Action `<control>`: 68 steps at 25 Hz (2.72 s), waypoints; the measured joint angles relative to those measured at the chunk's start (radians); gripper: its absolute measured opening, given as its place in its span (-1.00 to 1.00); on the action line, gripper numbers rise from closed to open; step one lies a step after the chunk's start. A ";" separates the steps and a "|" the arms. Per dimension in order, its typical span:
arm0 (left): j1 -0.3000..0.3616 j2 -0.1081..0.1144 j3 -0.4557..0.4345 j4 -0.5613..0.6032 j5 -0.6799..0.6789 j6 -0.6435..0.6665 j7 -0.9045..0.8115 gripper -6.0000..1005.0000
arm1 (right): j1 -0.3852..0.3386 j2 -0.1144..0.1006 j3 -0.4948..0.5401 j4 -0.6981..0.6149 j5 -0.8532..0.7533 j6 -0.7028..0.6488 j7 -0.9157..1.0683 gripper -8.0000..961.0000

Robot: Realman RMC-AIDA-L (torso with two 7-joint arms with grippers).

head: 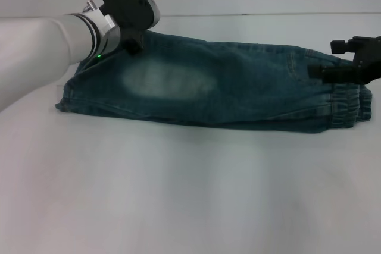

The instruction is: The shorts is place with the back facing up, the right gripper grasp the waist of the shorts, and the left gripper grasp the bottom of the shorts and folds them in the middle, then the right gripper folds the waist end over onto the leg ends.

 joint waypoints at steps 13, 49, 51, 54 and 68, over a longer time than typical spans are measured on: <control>0.013 0.007 -0.117 -0.026 0.001 -0.032 0.001 -0.28 | -0.006 -0.002 0.005 0.002 0.000 -0.022 -0.017 0.92; -0.025 0.000 0.032 -0.122 0.122 0.036 -0.230 0.53 | 0.006 0.003 -0.002 0.029 0.004 -0.023 -0.024 0.92; -0.027 0.000 0.030 -0.136 0.123 0.007 -0.232 0.53 | 0.006 0.003 -0.003 0.036 0.011 -0.033 -0.033 0.92; -0.028 0.002 0.029 -0.151 0.123 -0.019 -0.232 0.53 | 0.003 0.003 -0.004 0.040 0.030 -0.054 -0.049 0.92; -0.053 0.015 -0.006 -0.232 0.123 -0.101 -0.213 0.52 | -0.009 0.003 -0.002 0.040 0.039 -0.073 -0.055 0.92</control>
